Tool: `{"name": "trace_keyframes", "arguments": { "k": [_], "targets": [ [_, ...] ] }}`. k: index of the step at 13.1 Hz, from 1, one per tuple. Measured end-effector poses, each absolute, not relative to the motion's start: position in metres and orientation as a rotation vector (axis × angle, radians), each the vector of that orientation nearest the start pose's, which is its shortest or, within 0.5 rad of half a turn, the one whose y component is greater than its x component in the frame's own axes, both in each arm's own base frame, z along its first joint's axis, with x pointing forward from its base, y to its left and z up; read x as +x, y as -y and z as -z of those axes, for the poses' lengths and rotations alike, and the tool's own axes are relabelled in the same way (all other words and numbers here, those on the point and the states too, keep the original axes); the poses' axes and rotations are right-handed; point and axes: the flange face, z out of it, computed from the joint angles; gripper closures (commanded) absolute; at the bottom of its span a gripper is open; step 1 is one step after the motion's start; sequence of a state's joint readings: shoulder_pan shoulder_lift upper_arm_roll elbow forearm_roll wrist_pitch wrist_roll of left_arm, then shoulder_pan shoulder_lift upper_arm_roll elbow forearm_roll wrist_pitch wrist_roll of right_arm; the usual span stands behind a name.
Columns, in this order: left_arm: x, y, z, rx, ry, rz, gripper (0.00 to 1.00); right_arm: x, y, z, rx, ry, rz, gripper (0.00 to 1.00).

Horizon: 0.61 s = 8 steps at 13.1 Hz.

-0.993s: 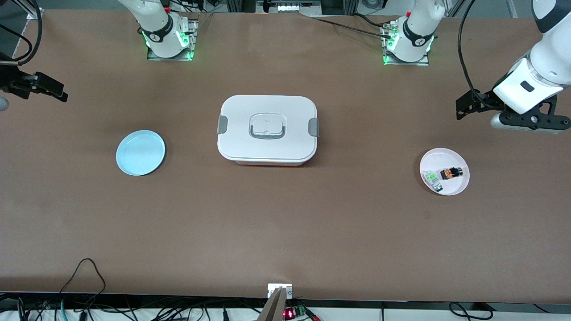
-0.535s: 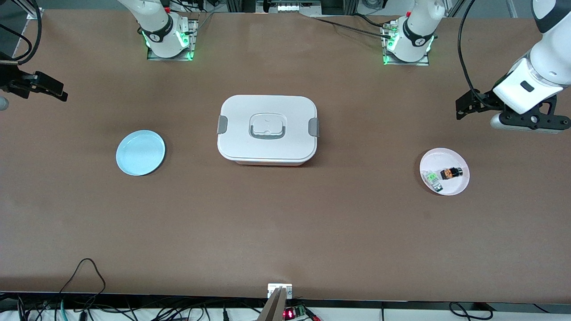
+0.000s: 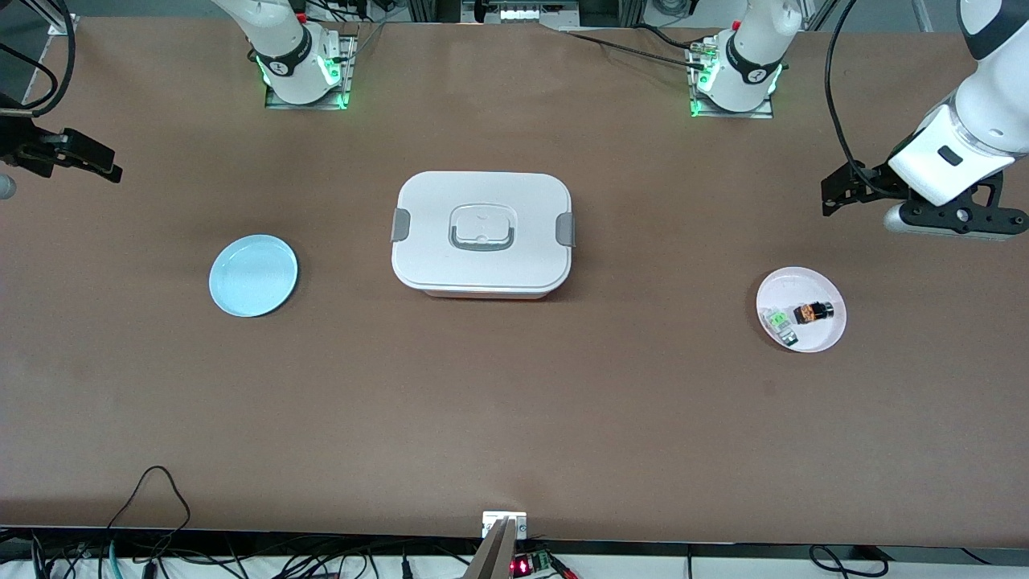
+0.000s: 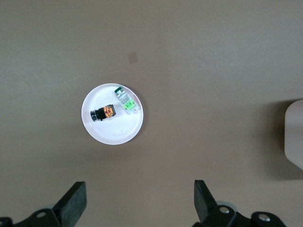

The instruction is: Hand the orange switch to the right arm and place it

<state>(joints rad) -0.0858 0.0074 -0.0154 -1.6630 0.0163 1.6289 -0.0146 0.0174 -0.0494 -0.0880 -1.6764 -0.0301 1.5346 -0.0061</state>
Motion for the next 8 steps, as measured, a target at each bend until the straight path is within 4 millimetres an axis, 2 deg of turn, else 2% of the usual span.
{"name": "trace_keyframes", "arguments": {
  "k": [6, 8],
  "targets": [
    [0.5552, 0.0545, -0.5807, -3.119, -0.137, -0.075, 0.0, 0.5308, 0.0443, -0.5987, -3.158, -0.108, -0.148, 0.0],
    [0.5501, 0.0539, -0.5762, -3.113, -0.138, -0.148, 0.0, 0.5308, 0.0443, -0.5987, -3.158, -0.108, -0.148, 0.0]
  ]
}}
